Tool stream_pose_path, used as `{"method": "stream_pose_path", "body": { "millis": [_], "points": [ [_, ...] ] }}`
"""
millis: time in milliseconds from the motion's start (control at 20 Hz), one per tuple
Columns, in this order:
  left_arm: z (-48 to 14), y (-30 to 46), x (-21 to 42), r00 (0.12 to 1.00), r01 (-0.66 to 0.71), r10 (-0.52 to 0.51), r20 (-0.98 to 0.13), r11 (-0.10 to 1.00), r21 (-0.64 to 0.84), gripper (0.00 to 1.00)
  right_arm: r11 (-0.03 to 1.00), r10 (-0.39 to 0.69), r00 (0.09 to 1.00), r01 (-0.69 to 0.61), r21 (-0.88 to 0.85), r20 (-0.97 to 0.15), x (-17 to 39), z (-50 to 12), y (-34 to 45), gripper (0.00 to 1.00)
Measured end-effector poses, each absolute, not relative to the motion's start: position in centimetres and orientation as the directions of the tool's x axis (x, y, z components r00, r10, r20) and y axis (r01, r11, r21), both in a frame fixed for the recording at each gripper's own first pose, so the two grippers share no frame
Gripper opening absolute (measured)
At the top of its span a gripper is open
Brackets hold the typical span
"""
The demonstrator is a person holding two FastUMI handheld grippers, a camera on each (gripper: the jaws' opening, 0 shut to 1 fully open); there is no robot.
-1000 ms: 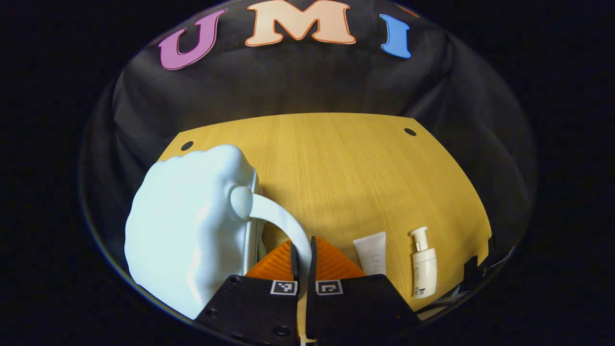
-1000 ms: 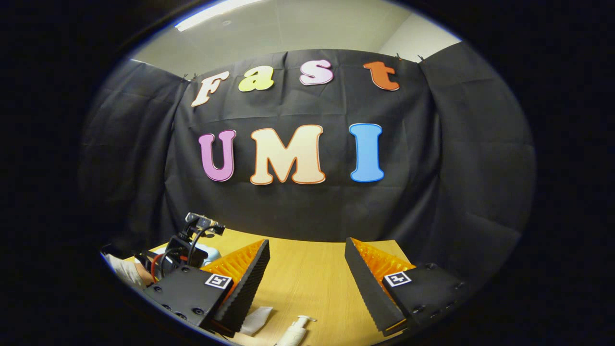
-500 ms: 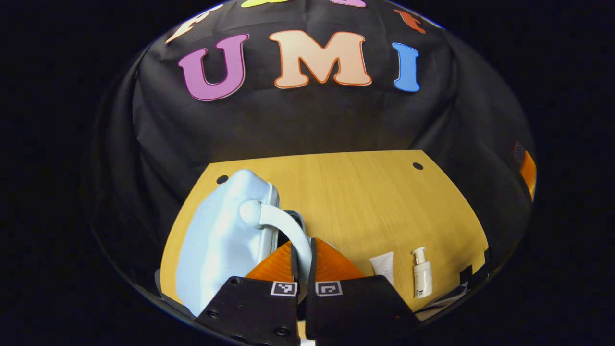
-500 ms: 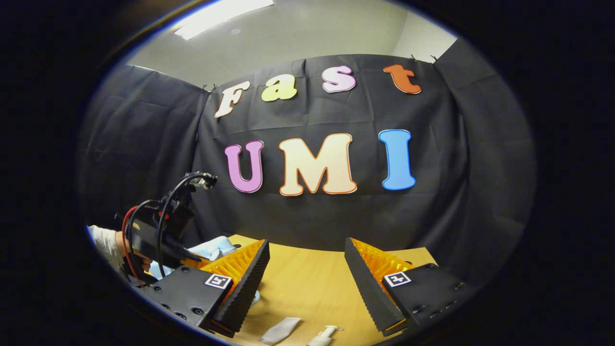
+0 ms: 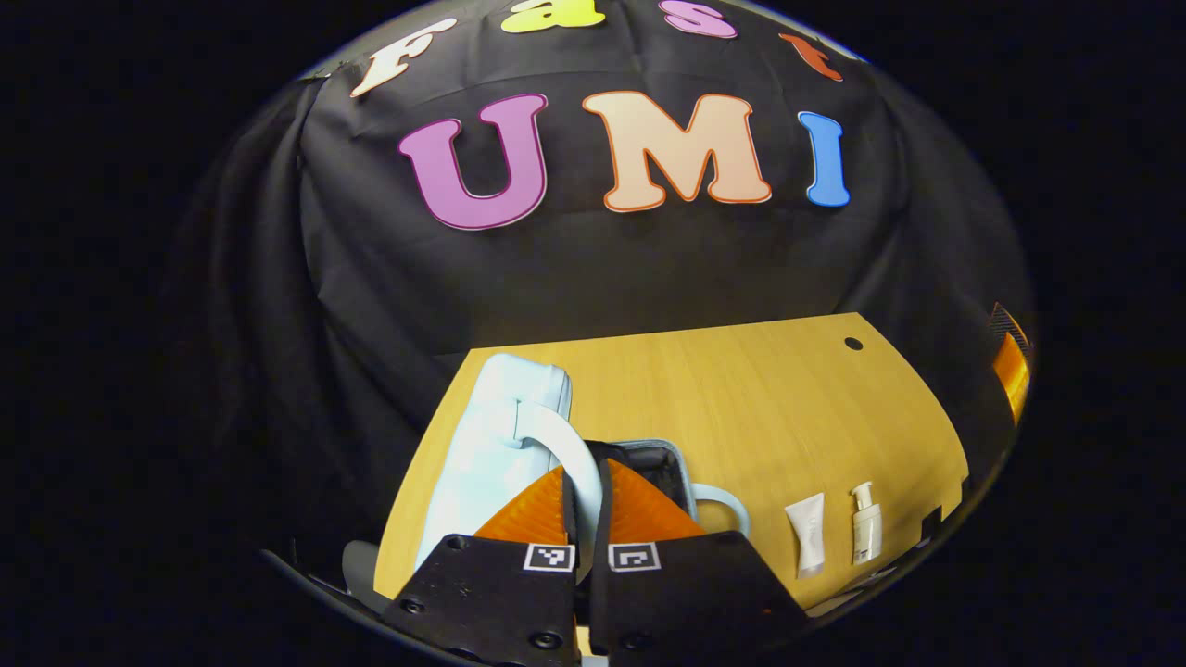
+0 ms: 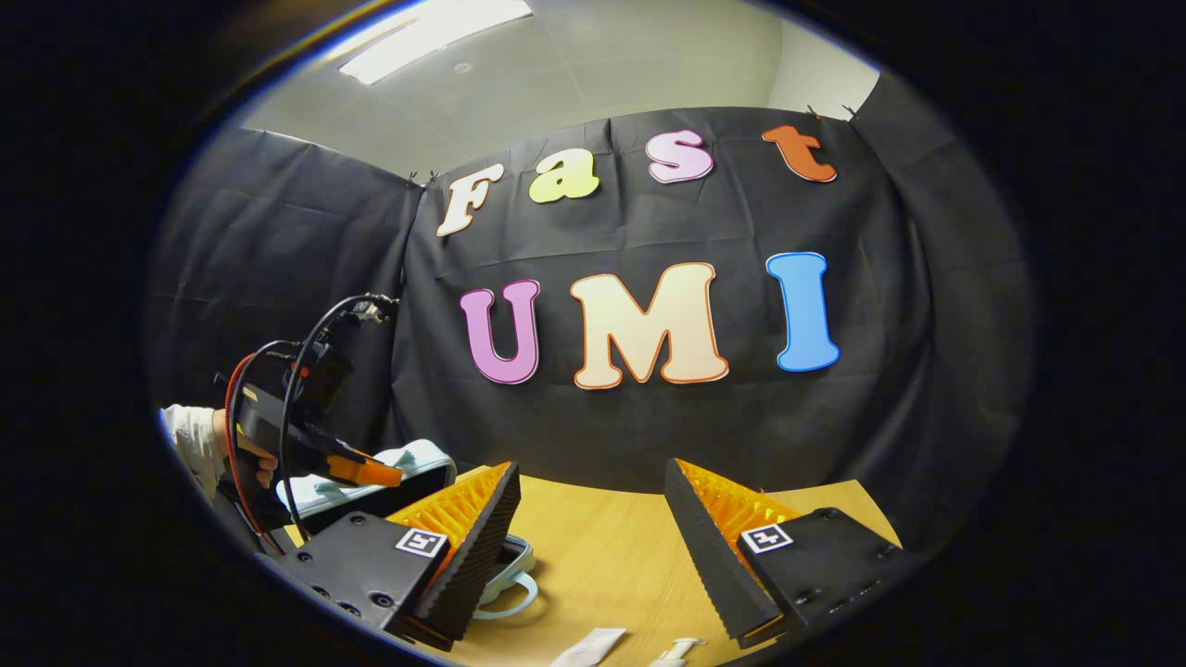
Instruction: First open the suitcase, pack the skin care products into it, and then close the suitcase.
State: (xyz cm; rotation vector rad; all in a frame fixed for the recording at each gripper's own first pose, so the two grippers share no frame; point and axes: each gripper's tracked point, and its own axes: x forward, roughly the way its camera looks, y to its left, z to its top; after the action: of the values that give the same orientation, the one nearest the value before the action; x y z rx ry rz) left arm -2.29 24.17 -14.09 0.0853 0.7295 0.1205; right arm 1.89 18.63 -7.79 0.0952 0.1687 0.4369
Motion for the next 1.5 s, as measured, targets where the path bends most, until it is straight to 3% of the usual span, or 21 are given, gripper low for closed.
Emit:
{"method": "stream_pose_path", "body": {
  "millis": [400, 850, 1500],
  "points": [
    [-12.4, 35.8, -2.4, 0.747, -0.166, 0.26, -0.611, 0.964, 0.208, 0.0, 0.907, 0.42, 0.896, -0.406, 0.113, -0.147, 1.5, -7.9, 23.4, 0.99],
    [-16.2, 52.3, -3.7, 0.663, -0.275, 0.445, -0.601, 0.892, 0.358, 0.0, 0.903, 0.429, 0.891, -0.421, 0.088, -0.148, -0.1, -8.3, 28.9, 0.98],
    [-32.8, 61.9, -8.7, 0.453, -0.387, 0.426, -0.783, 0.885, 0.257, 0.0, 0.912, 0.399, 0.882, -0.41, 0.012, -0.252, -0.3, -10.6, 31.2, 0.99]
  ]
}}
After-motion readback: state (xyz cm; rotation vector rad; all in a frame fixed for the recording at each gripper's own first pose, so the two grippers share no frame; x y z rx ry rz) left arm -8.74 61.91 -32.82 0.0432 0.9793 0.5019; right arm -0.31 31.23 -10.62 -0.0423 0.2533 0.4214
